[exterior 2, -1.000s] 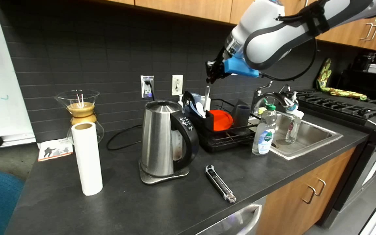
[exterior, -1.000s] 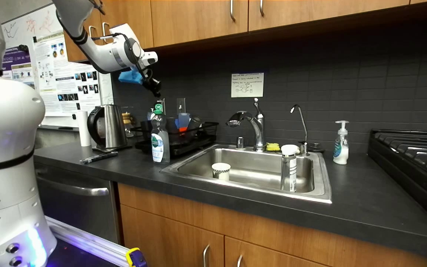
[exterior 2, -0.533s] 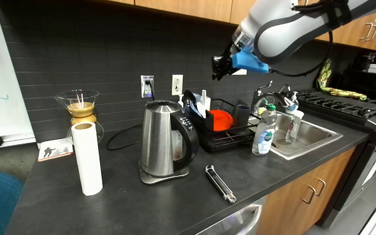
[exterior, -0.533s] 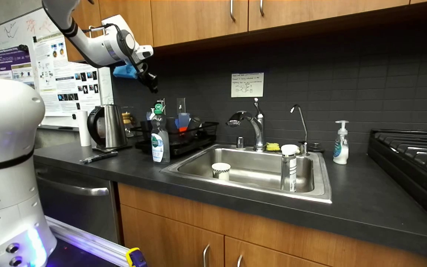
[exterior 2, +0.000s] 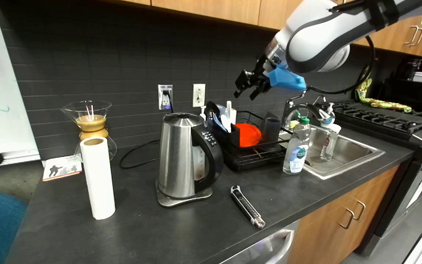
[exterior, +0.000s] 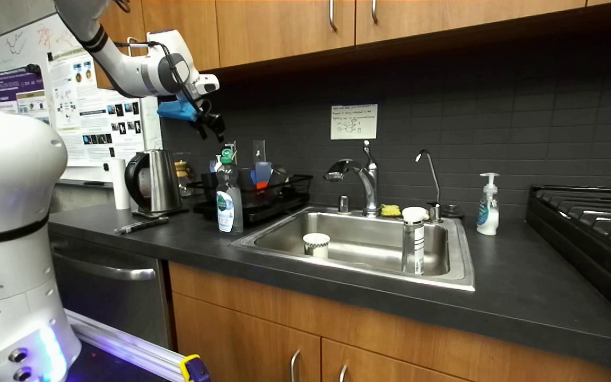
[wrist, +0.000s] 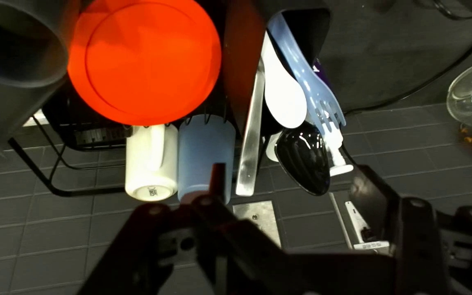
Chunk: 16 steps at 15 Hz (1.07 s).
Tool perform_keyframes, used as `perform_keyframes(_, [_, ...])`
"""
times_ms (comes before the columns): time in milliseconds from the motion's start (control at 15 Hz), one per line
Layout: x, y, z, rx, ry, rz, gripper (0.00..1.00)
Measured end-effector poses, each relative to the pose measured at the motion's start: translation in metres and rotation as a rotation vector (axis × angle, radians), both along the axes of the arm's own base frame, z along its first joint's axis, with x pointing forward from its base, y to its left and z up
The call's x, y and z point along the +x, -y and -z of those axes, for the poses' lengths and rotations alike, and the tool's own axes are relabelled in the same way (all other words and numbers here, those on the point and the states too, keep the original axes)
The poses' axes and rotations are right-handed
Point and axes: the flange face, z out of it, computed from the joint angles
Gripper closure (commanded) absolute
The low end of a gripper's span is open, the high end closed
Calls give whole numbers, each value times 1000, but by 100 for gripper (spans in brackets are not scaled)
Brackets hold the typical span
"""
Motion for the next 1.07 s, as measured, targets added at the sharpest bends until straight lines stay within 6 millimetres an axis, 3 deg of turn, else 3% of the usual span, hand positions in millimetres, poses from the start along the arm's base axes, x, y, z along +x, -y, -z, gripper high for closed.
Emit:
perform_keyframes(667, [1,34,12,6,14,-171,0])
perform_keyframes(1067, [5,40,17,8,26,-227,0])
